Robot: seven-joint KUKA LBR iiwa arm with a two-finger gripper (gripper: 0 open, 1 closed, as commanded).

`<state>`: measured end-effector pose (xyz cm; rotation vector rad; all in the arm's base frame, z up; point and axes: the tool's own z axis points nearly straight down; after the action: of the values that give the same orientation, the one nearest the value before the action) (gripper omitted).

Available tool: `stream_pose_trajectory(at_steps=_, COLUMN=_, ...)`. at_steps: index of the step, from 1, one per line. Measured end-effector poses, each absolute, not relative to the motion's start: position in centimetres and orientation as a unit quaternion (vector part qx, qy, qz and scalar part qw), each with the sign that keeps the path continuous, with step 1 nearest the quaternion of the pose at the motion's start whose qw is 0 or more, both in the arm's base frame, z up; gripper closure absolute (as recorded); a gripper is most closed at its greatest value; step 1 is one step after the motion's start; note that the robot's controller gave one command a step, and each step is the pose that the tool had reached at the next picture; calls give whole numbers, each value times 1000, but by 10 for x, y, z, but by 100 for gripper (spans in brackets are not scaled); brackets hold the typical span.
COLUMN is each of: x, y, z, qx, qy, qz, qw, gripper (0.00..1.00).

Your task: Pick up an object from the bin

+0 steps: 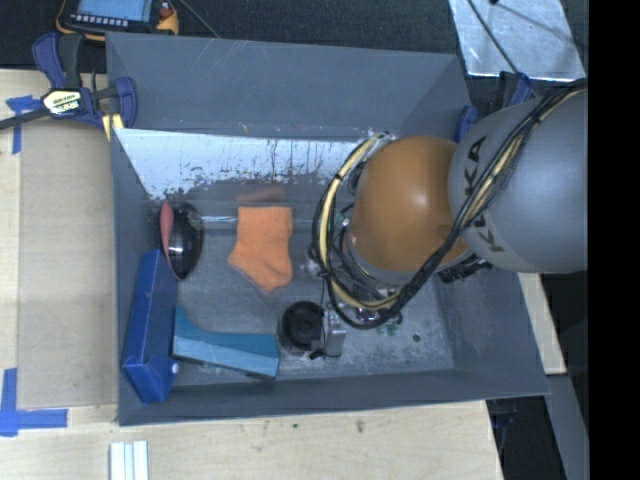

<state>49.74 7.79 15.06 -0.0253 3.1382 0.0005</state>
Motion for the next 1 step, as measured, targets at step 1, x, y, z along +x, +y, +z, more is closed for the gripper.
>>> stream_pose_trajectory(at_steps=1, x=496, y=62, z=70, qx=-15, qy=1000, qz=0, qw=1, gripper=0)
